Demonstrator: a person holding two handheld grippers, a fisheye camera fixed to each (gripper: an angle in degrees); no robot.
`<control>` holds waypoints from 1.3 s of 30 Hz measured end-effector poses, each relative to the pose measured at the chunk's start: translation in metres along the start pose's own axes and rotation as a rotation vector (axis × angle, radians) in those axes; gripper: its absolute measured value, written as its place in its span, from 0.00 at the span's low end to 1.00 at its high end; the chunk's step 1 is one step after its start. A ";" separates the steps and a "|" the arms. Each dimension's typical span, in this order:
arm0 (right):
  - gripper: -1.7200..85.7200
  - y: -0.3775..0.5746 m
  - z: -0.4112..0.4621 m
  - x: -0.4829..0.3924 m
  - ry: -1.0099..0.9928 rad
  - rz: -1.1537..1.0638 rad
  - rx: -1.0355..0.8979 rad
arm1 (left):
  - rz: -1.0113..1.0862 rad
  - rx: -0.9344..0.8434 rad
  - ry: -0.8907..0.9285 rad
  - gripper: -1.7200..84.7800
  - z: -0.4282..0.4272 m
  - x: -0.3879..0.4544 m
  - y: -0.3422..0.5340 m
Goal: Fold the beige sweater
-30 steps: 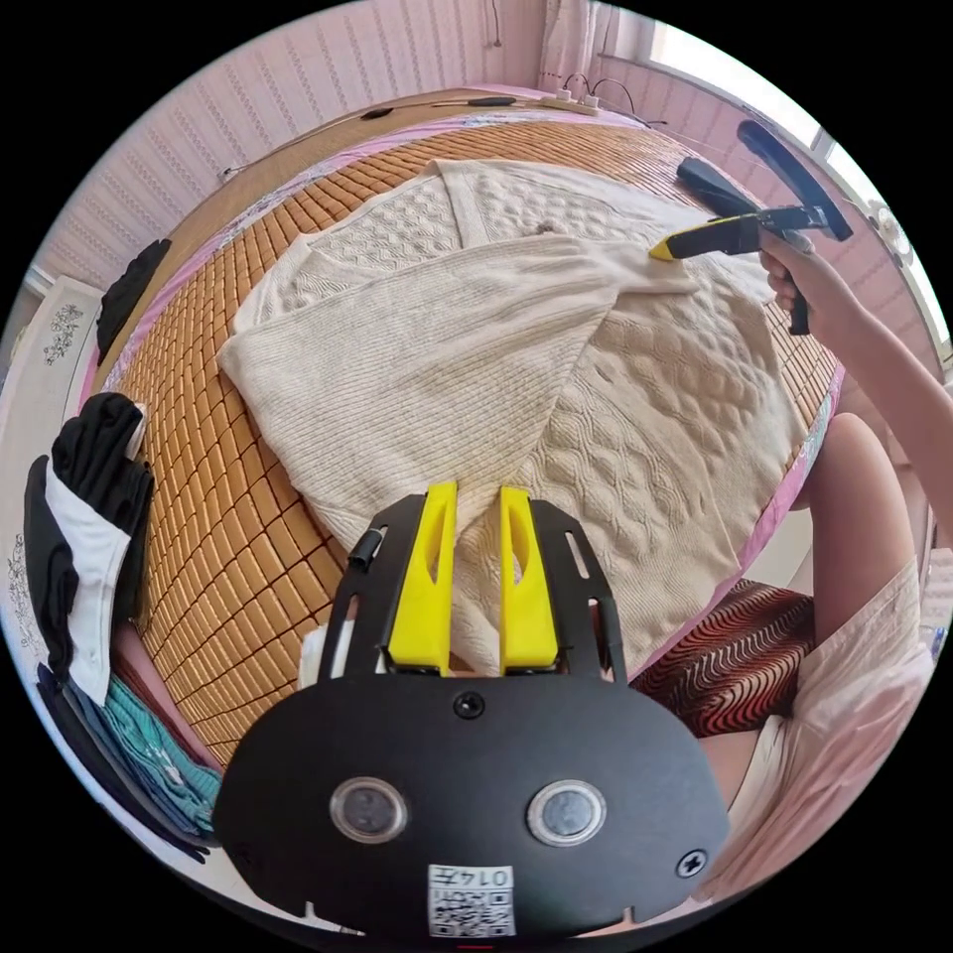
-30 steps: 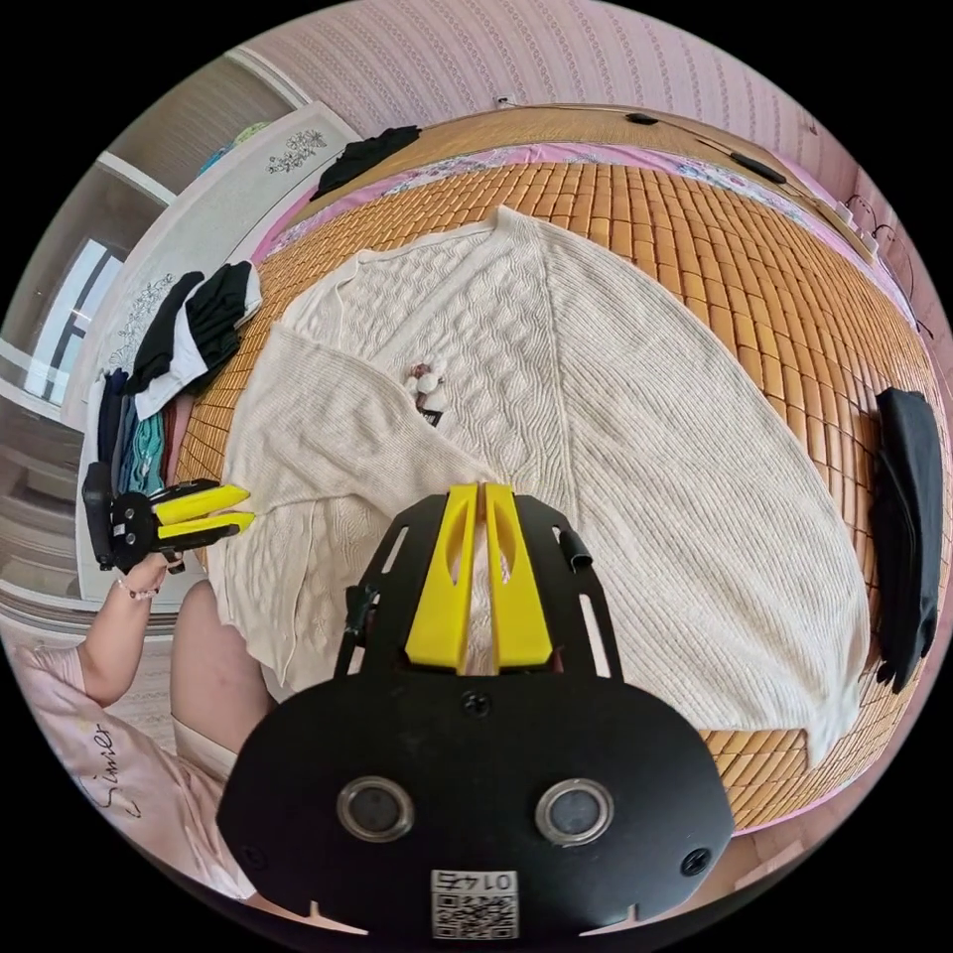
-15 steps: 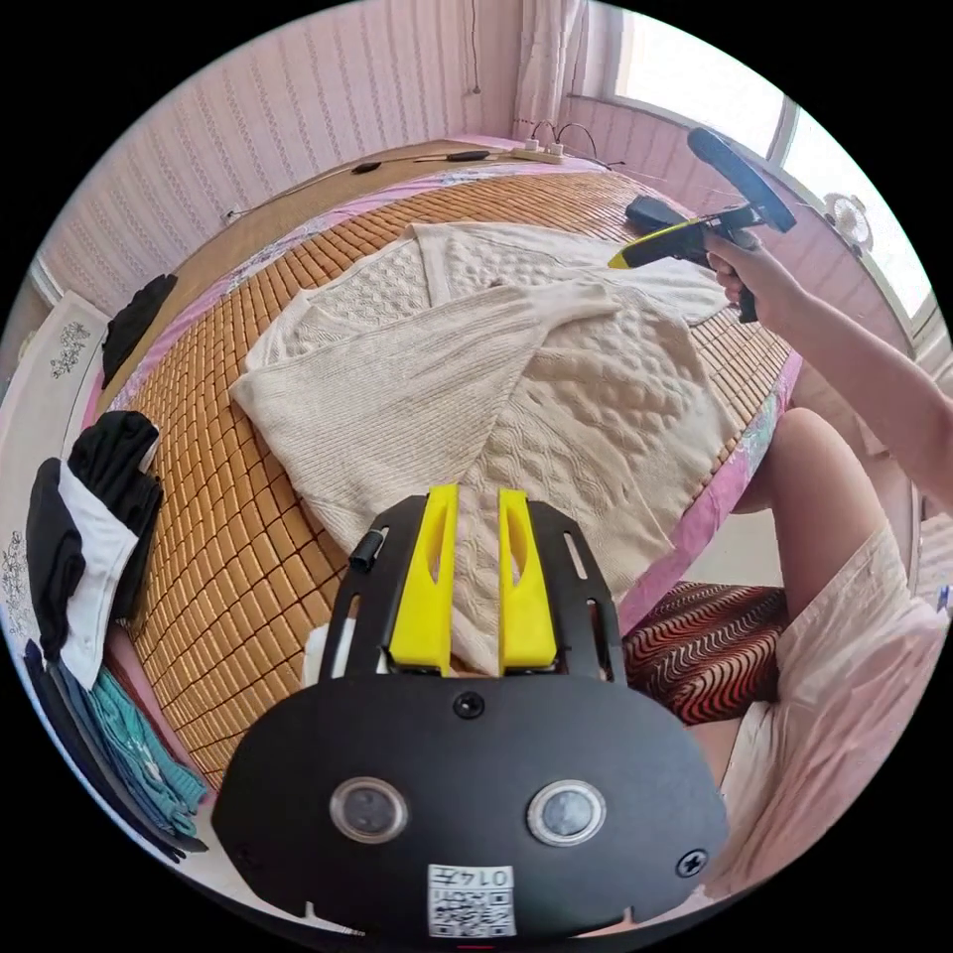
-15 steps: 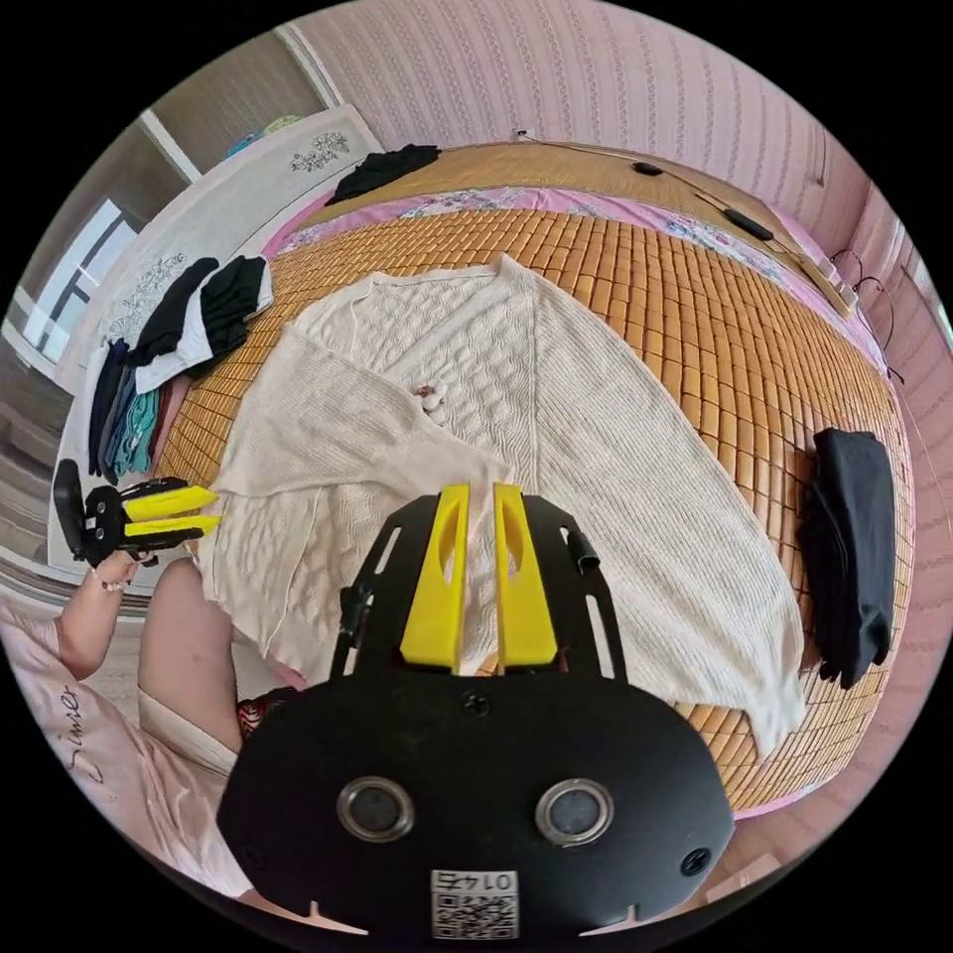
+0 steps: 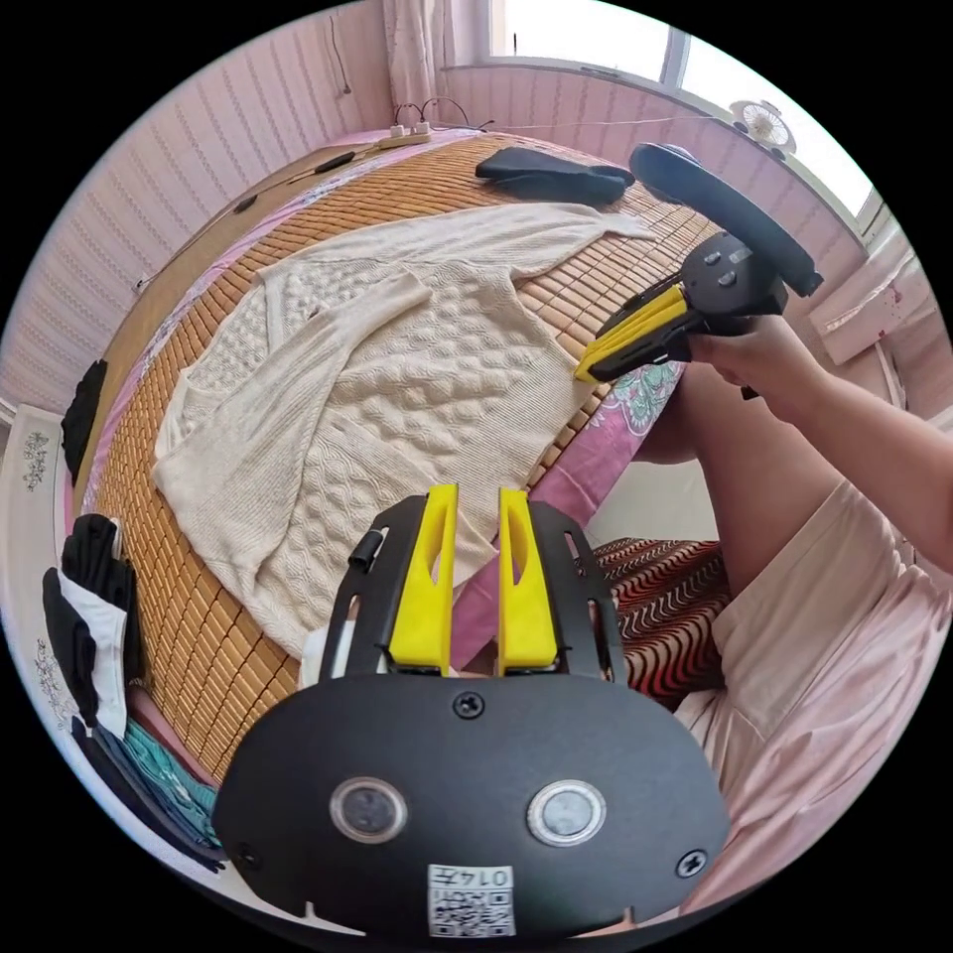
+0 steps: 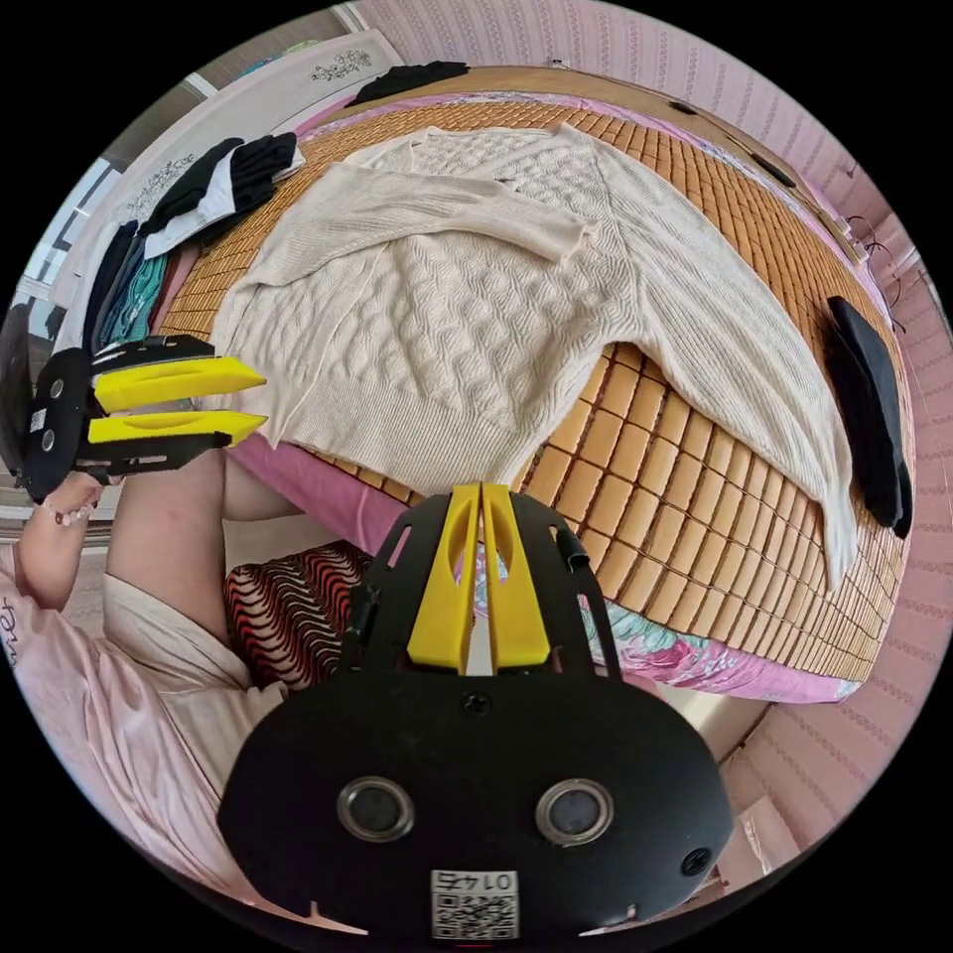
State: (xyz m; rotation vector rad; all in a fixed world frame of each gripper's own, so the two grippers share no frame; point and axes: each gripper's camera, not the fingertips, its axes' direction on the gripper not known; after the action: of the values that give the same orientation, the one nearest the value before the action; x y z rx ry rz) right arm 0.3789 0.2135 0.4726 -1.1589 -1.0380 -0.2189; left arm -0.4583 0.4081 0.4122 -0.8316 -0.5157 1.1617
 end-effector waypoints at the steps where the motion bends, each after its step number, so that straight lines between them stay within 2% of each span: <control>1: 0.02 0.006 -0.004 0.000 0.025 0.007 0.021 | 0.009 -0.001 -0.013 0.10 -0.001 0.004 -0.004; 5: 0.02 0.051 -0.035 0.016 0.121 0.056 0.179 | 0.056 0.016 -0.053 0.10 -0.005 0.029 -0.036; 9: 0.02 0.097 -0.061 0.061 0.186 0.210 0.324 | 0.121 0.030 -0.106 0.10 -0.001 0.061 -0.076; 21: 0.02 0.191 -0.078 0.229 0.123 0.673 0.569 | 0.282 0.042 -0.124 0.11 0.034 0.144 -0.215; 25: 0.02 0.222 -0.066 0.255 0.198 0.761 0.594 | 0.325 0.040 -0.105 0.11 0.052 0.165 -0.258; 28: 0.04 0.240 -0.064 0.279 0.165 0.842 0.627 | 0.338 0.042 -0.060 0.11 0.068 0.176 -0.294; 32: 0.12 0.254 -0.063 0.300 0.150 0.889 0.653 | 0.362 0.051 -0.039 0.11 0.092 0.190 -0.350; 39: 0.14 0.247 -0.049 0.322 0.137 0.873 0.522 | 0.377 0.027 -0.033 0.12 0.137 0.212 -0.444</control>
State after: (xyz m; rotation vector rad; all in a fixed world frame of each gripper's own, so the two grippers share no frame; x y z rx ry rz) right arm 0.7358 0.3927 0.5579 -0.9942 -0.3567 0.6221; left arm -0.2267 0.5766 0.8352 -0.9110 -0.3777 1.5263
